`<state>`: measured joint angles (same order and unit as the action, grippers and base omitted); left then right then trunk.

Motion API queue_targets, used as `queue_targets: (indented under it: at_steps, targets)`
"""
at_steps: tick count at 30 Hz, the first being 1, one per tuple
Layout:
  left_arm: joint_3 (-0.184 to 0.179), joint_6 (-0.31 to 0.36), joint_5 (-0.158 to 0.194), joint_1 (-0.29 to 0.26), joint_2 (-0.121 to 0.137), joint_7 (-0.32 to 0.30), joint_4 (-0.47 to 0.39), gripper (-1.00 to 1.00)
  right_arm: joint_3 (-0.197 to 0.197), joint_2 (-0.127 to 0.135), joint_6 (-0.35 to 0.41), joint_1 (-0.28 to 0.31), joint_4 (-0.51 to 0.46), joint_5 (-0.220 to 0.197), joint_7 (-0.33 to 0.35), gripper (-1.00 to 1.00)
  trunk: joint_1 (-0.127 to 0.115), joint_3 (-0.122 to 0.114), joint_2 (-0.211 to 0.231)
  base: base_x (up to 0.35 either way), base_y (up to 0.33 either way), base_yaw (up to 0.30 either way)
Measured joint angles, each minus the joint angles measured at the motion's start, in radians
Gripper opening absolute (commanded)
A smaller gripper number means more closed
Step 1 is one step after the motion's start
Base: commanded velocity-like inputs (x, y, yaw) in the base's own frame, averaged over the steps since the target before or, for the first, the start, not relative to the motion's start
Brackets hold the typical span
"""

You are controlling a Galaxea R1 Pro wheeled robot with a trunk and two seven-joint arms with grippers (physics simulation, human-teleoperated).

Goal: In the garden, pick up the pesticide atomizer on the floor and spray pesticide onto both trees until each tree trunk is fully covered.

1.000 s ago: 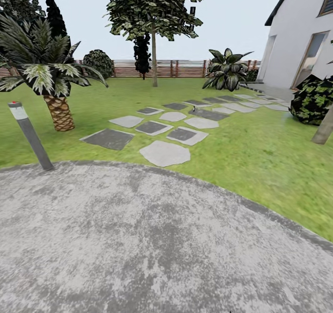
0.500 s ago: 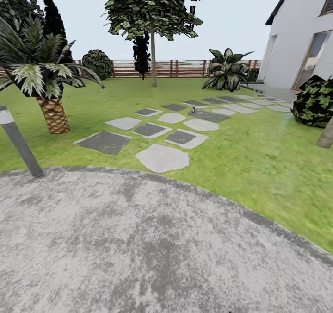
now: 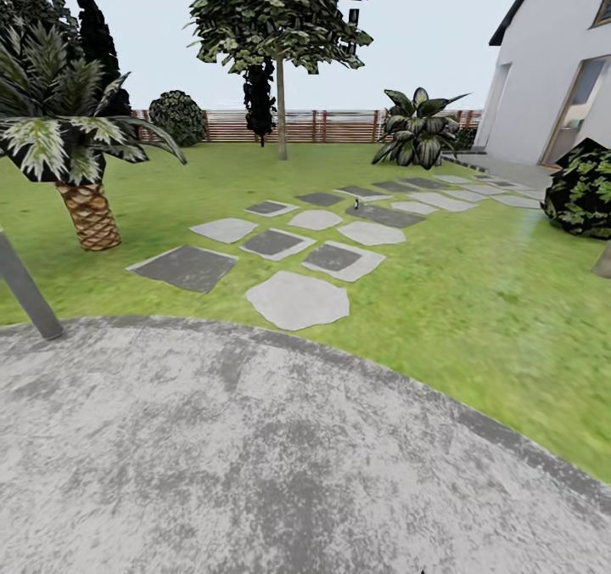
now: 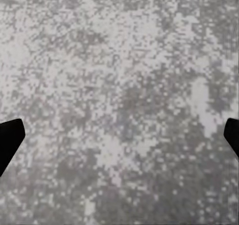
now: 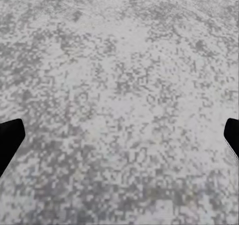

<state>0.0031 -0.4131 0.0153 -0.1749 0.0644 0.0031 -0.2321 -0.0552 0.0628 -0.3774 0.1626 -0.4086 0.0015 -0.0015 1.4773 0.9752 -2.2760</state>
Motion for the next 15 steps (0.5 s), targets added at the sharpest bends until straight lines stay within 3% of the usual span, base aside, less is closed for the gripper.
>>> queue_targets:
  at_steps: [15]
  targets:
    - [0.000, 0.000, 0.000, 0.000, 0.000, 0.000, -0.001, 1.00, 0.000, 0.000, 0.000, 0.000, 0.002, 0.000, 0.000, 1.00, 0.000, 0.000, 0.000, 0.339, 0.000, 0.000]
